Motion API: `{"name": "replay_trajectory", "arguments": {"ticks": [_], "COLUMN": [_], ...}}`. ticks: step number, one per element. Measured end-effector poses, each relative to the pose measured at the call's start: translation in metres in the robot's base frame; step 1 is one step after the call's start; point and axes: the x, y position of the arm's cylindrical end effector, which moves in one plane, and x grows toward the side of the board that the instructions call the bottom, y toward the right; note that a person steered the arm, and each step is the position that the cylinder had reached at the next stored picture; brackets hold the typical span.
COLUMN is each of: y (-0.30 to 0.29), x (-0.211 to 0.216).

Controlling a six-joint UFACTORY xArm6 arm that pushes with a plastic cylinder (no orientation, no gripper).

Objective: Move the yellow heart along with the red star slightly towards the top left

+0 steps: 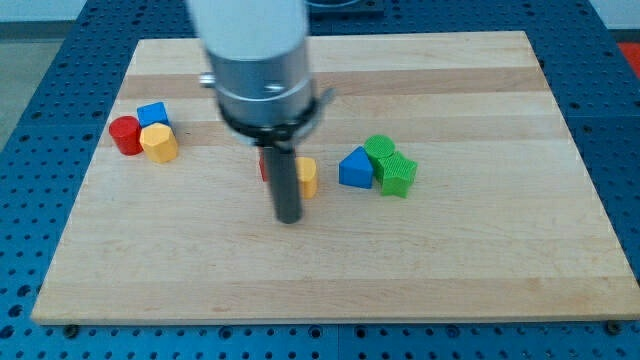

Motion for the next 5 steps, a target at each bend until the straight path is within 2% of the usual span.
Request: {"name": "replay_trajectory", "arguments": {"ticks": [1, 2, 3, 5], "y": [0.051, 0.066, 0.057, -0.004], "x": [-0.004, -0.017, -0.031, -0.034]}}
